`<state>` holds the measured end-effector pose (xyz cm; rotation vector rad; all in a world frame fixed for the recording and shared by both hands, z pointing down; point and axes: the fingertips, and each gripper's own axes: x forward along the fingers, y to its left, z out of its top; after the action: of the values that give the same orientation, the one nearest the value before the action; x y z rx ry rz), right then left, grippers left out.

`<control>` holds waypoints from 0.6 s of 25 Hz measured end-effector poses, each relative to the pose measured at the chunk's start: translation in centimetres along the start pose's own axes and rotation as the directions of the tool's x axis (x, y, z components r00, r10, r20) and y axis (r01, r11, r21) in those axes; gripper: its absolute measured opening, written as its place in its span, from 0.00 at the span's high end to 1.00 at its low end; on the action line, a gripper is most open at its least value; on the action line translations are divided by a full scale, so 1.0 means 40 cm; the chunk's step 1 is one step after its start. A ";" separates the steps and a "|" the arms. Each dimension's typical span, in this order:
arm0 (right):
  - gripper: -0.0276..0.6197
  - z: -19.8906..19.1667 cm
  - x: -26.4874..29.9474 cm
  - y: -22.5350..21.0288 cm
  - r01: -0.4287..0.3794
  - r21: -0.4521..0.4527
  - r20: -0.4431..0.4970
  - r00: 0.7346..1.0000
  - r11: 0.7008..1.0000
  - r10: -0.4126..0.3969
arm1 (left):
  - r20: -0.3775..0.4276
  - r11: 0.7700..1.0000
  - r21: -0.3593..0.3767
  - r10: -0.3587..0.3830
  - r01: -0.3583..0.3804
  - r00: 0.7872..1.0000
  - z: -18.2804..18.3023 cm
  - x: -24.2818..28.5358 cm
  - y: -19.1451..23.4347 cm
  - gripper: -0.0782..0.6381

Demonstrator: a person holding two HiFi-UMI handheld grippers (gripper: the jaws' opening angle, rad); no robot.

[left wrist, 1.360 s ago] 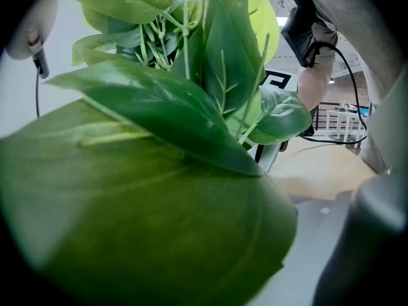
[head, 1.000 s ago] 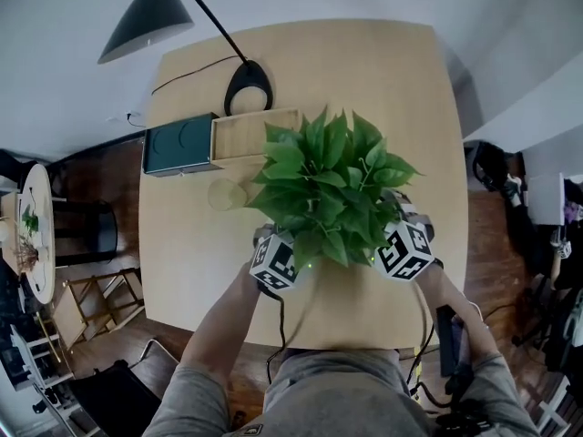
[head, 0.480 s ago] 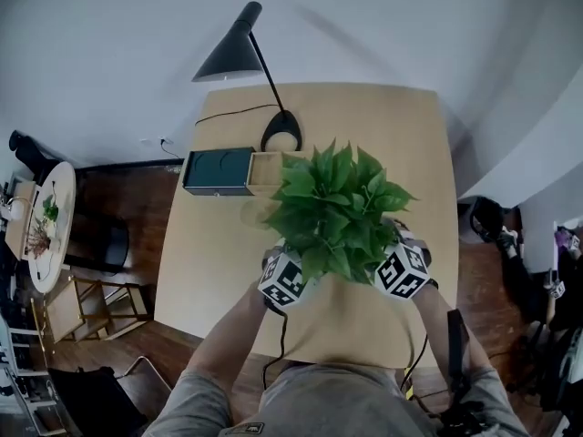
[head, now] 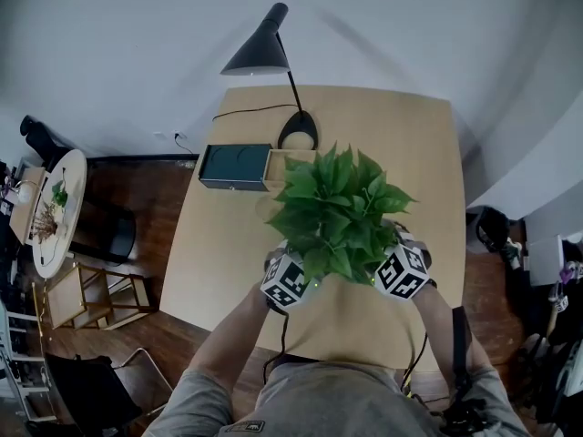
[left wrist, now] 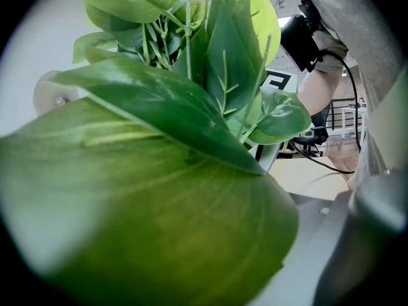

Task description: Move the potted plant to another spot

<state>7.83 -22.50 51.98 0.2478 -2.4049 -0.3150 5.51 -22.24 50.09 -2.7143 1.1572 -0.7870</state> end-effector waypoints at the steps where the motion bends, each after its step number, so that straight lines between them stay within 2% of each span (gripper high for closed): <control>1: 0.41 0.008 0.005 0.006 -0.002 -0.001 -0.002 1.000 1.000 0.002 | 0.001 1.000 -0.002 0.001 -0.001 1.000 -0.005 -0.010 0.002 0.36; 8: 0.41 0.078 0.061 0.026 0.026 -0.004 -0.031 0.999 1.000 -0.026 | 0.033 1.000 0.009 -0.012 0.012 0.999 -0.042 -0.077 0.053 0.36; 15: 0.42 0.181 0.148 0.073 0.075 0.047 -0.067 0.995 0.996 -0.072 | 0.058 0.996 0.040 -0.083 0.081 0.995 -0.106 -0.184 0.121 0.36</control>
<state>-1.65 -20.12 51.16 0.3640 -2.3453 -0.2771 -3.99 -20.04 49.30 -2.7497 1.0143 -0.7249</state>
